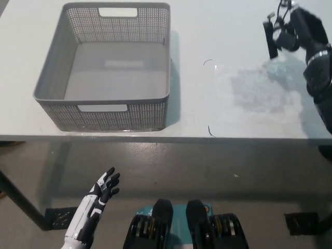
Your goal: Use the right hand to pick up a webcam and put it into a container on the left side
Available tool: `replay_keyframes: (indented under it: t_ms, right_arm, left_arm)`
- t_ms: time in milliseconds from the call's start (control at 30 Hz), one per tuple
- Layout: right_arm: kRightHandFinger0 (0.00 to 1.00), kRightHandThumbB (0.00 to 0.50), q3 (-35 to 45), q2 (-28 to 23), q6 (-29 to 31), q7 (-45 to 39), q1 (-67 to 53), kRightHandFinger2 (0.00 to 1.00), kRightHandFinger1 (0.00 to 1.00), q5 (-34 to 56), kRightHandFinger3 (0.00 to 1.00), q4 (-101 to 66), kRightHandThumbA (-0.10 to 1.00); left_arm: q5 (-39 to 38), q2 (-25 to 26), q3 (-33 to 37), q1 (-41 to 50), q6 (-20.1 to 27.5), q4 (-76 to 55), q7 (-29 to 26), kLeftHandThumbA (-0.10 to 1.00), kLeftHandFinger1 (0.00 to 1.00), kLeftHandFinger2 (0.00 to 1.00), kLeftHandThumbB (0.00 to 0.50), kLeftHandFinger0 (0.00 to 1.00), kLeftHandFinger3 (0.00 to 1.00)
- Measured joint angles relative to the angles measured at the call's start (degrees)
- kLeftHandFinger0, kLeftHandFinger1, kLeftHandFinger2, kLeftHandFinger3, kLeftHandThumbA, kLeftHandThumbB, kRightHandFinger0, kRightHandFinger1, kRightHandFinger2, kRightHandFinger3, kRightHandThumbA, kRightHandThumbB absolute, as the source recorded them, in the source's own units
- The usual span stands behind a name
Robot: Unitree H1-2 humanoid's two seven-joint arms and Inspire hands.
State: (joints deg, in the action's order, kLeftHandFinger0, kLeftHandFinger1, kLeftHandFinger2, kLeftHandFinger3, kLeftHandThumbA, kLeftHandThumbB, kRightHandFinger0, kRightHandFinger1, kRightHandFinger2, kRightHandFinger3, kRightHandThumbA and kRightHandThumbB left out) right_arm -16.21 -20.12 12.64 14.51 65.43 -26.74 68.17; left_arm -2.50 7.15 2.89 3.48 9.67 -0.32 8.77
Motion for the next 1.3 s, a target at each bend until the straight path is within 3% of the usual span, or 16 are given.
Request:
replay_keyframes:
  t_ms: [133, 167, 233, 267, 333, 433, 467, 600, 733, 800, 900, 1000, 1167, 1300]
  right_arm:
    - [0.00, 0.219, 1.5, 0.2, -0.2, -0.1, 1.6, 0.86, 0.45, 0.8, 0.90, -2.5, -0.10]
    - [0.00, 0.219, 1.8, 0.2, -0.2, -0.2, 1.9, 0.83, 0.41, 0.9, 0.82, -3.2, -0.10]
    - [0.00, 0.212, 2.1, 0.5, -0.6, -0.2, 2.2, 0.57, 0.25, 1.0, 0.74, -5.0, -0.10]
    - [0.00, 0.207, 2.2, 0.7, -0.8, -0.3, 2.3, 0.50, 0.19, 1.0, 0.74, -6.1, -0.10]
    - [0.00, 0.199, 2.2, 1.5, -1.2, -0.5, 2.5, 0.57, 0.18, 1.0, 0.80, -7.7, -0.10]
    - [0.00, 0.185, 2.2, 3.7, -2.3, -0.7, 2.7, 0.80, 0.32, 1.0, 0.89, -9.5, -0.10]
    - [0.00, 0.183, 2.2, 4.5, -2.6, -0.8, 2.7, 0.82, 0.34, 1.0, 0.91, -10.1, -0.10]
    - [0.00, 0.179, 2.2, 8.4, -4.1, -1.3, 3.6, 0.81, 0.34, 1.0, 0.93, -10.5, -0.10]
    - [0.00, 0.199, 2.0, 12.4, -4.8, -1.5, 5.2, 0.77, 0.34, 1.0, 0.84, -10.3, -0.10]
    - [0.00, 0.210, 1.8, 14.3, -4.9, -1.5, 6.5, 0.79, 0.35, 1.0, 0.85, -10.2, -0.10]
    - [0.00, 0.222, 1.1, 17.5, -5.7, -1.5, 8.7, 0.80, 0.34, 0.8, 0.78, -9.7, -0.10]
    - [0.00, 0.213, 0.4, 20.2, -6.2, -1.5, 10.8, 0.83, 0.34, 0.7, 0.80, -9.1, -0.10]
    - [0.00, 0.191, -0.2, 23.6, -6.5, -1.2, 13.4, 0.71, 0.27, 0.6, 0.79, -7.3, -0.10]
    - [0.00, 0.188, -0.3, 25.7, -6.5, -0.8, 14.7, 0.71, 0.26, 0.6, 0.80, -6.3, -0.10]
  left_arm:
    - [-0.1, 0.0, 0.0, 0.3, 0.0, 0.0, 0.0, 0.90, 1.00, 1.00, 0.081, 1.00, 1.00]
    - [-0.2, 0.0, 0.0, 0.4, 0.0, 0.0, 0.0, 0.90, 1.00, 1.00, 0.082, 1.00, 1.00]
    - [-0.2, 0.0, 0.0, 0.9, -0.1, 0.0, 0.1, 0.90, 1.00, 1.00, 0.087, 1.00, 1.00]
    - [-0.2, 0.0, 0.0, 1.2, -0.1, 0.0, 0.1, 0.90, 1.00, 1.00, 0.088, 1.00, 1.00]
    - [-0.3, 0.0, 0.0, 1.8, -0.2, 0.0, 0.2, 0.90, 1.00, 1.00, 0.085, 1.00, 1.00]
    - [-0.3, 0.0, 0.0, 2.6, -0.2, 0.0, 0.4, 0.93, 1.00, 1.00, 0.078, 1.00, 1.00]
    - [-0.3, 0.0, 0.1, 2.9, -0.2, 0.0, 0.4, 0.95, 1.00, 1.00, 0.079, 1.00, 1.00]
    - [-0.1, 0.2, 0.3, 3.7, -0.2, 0.0, 0.6, 0.97, 1.00, 1.00, 0.093, 1.00, 1.00]
    - [0.4, 0.5, 0.7, 4.0, -0.2, 0.0, 0.6, 0.97, 1.00, 1.00, 0.075, 1.00, 1.00]
    - [0.6, 0.6, 0.9, 4.0, -0.2, 0.0, 0.7, 0.96, 1.00, 1.00, 0.075, 1.00, 1.00]
    - [0.6, 0.6, 1.2, 4.0, -0.3, 0.0, 0.9, 0.93, 1.00, 1.00, 0.068, 1.00, 1.00]
    - [0.6, 0.6, 1.4, 4.0, -0.5, -0.1, 1.1, 0.93, 1.00, 1.00, 0.083, 1.00, 1.00]
    - [0.6, 0.6, 2.3, 3.7, -0.7, -0.1, 1.5, 0.94, 1.00, 1.00, 0.103, 1.00, 1.00]
    - [0.6, 0.7, 3.2, 3.0, -0.9, -0.1, 2.0, 0.95, 1.00, 1.00, 0.102, 1.00, 1.00]
